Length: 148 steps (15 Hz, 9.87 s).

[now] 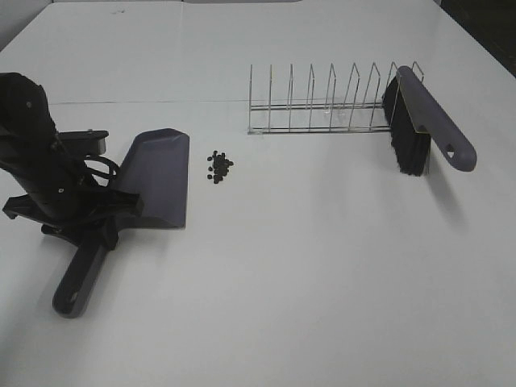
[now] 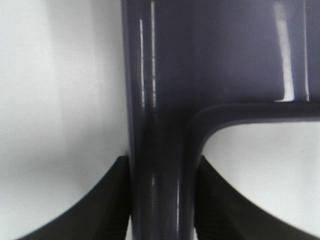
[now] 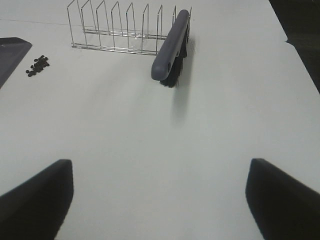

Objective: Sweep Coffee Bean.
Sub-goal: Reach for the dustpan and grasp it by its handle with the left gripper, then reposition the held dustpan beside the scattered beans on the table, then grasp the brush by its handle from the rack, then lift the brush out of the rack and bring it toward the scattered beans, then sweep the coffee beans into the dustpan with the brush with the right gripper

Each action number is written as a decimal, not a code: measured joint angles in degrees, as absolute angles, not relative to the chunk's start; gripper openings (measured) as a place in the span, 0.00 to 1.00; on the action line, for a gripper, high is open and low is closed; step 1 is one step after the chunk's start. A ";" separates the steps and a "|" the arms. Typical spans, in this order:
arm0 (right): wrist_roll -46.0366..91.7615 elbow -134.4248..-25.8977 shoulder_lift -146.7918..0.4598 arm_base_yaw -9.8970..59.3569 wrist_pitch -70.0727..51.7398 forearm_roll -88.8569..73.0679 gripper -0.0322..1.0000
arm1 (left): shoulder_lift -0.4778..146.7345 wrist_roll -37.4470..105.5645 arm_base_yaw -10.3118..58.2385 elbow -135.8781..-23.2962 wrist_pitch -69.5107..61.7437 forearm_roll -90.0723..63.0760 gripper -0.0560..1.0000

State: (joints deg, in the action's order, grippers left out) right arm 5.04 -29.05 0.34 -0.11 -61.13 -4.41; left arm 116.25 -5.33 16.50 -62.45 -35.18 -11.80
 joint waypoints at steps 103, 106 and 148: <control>-9.97 -114.42 -136.48 27.22 -68.47 4.58 0.28 | 116.31 -7.22 19.82 -62.51 -37.87 -10.31 0.35; -8.54 -123.64 -142.32 30.71 -69.67 2.75 0.28 | 117.17 -7.33 19.82 -62.97 -38.33 -10.43 0.35; -4.98 -119.00 -142.38 34.26 -64.74 5.73 0.28 | 117.51 -11.63 19.77 -63.20 -38.73 -8.31 0.35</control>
State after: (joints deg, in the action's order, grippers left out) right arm -4.98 -119.00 -142.38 34.26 -64.74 5.73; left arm 117.51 -11.63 19.77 -63.20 -38.73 -8.31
